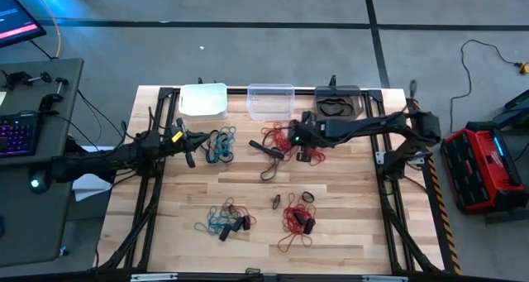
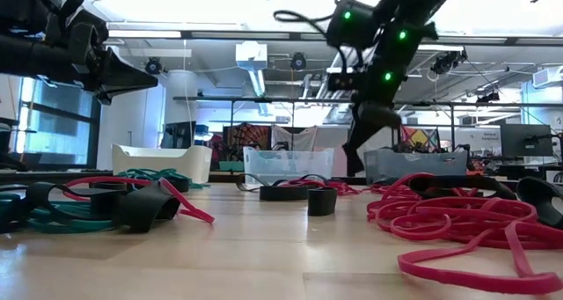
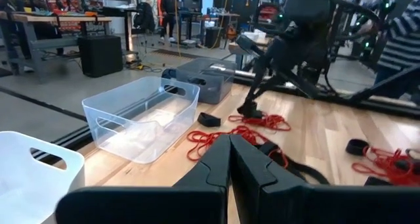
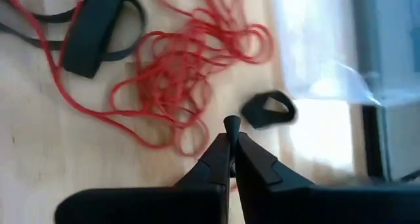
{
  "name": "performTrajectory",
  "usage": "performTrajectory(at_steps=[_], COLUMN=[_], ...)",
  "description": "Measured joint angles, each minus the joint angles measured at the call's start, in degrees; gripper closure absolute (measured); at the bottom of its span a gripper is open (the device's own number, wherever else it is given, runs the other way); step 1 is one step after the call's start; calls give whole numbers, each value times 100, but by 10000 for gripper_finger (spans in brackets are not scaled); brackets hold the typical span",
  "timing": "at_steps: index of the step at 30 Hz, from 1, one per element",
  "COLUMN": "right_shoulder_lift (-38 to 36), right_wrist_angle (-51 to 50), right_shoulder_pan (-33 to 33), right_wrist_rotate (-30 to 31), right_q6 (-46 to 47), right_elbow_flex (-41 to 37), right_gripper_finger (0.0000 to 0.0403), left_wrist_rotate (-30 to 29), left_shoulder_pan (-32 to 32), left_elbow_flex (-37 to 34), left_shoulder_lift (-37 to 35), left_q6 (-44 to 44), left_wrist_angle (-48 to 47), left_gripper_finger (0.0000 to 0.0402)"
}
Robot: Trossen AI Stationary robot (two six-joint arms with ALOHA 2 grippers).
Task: Sort rubber bands into baskets
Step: Put the black rubber band into the black bin
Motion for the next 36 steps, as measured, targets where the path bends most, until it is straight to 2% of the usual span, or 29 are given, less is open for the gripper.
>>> performTrajectory(at_steps=[7,10,17,25,31,36], right_shoulder_lift=[-1037,-1418,-1624,-1622,-1618,-1618], right_wrist_angle=[-526,-772,-1221,-95,801,1280], right_shoulder_pan=[-406,-709,-1682,-2668,-3079,-3277], right_wrist_rotate=[918,1110,1407,715,137,8], right_q6=[641,1011,2044,2033,2033,2306], right_elbow_flex=[-2,-2,-183,-986,-1531,-1825], right_gripper_finger=[402,402,402,403,403,402], left_wrist_rotate=[0,-1,-2,0,0,-2], left_shoulder_pan=[0,0,0,0,0,0], left_elbow_flex=[0,0,0,0,0,0], left_shoulder_lift=[0,0,0,0,1,2], left_q6=[55,55,60,66,66,66], left_wrist_angle=[42,42,143,138,136,136], left_gripper_finger=[402,401,401,401,401,402])
